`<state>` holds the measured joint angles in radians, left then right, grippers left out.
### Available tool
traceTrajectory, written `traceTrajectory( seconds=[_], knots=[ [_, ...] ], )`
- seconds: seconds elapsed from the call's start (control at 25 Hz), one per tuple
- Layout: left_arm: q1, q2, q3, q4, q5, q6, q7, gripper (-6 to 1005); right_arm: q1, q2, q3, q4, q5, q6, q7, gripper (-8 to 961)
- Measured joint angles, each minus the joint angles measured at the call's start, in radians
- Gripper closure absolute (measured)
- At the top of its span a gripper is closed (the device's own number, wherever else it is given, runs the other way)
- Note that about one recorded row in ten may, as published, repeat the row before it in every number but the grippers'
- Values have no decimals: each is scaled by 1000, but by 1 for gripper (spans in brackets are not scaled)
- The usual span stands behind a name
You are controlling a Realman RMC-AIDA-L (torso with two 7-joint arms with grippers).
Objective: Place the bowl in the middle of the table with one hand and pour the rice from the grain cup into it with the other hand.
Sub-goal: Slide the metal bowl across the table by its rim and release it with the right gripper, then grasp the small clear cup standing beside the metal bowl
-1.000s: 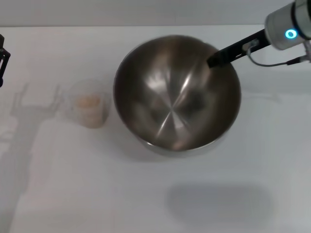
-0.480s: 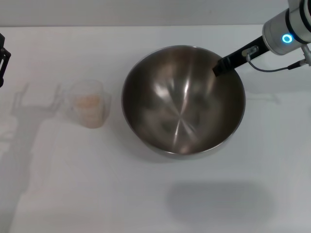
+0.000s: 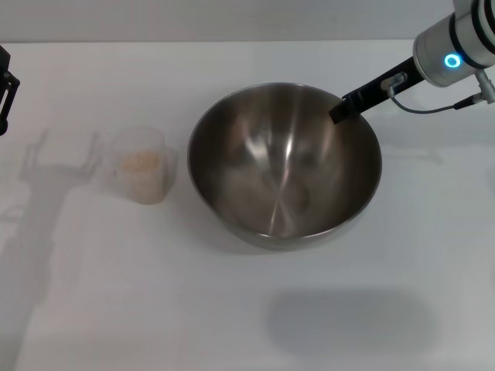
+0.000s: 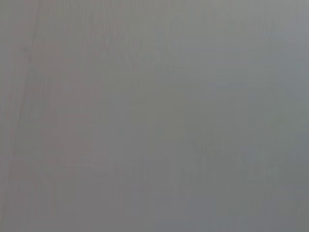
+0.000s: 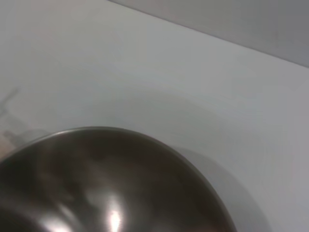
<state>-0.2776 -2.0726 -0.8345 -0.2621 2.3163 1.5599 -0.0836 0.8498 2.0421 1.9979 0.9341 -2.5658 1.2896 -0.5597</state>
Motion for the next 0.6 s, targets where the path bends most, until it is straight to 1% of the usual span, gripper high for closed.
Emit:
traceTrajectory(
  seconds=[0.12, 0.2, 0.24, 0.32, 0.36, 0.4, 0.48, 0.52, 0.56, 0.6],
  knots=[
    [0, 0, 0, 1, 0, 0, -1, 217, 1, 1, -1, 13, -1, -2, 0, 822],
    [0, 0, 0, 1, 0, 0, -1, 218, -7, 1, -1, 38, -3, -2, 0, 683],
    [1, 0, 0, 1, 0, 0, -2, 218, -27, 0, -1, 85, -5, 2, 0, 613],
    [5, 0, 0, 1, 0, 0, -4, 219, -38, -1, -1, 108, -5, 5, 0, 517],
    [6, 0, 0, 0, 0, 0, -4, 220, -72, -1, -1, 182, -7, 7, 0, 470],
    [7, 0, 0, -1, 0, 0, -4, 220, -114, 3, -1, 267, -7, -1, -3, 422],
    [10, 0, 0, -5, 0, 1, -4, 221, -158, 15, -1, 352, -7, -29, -22, 422],
    [10, 0, 0, -6, 0, 2, -4, 222, -191, 27, -6, 401, -5, -64, -42, 422],
    [10, 0, 0, -6, 0, 2, -4, 222, -191, 27, -6, 401, -5, -64, -42, 422],
    [10, -1, 1, -6, 0, 3, -4, 223, -259, 38, -40, 471, 15, -157, -75, 422]
  ],
)
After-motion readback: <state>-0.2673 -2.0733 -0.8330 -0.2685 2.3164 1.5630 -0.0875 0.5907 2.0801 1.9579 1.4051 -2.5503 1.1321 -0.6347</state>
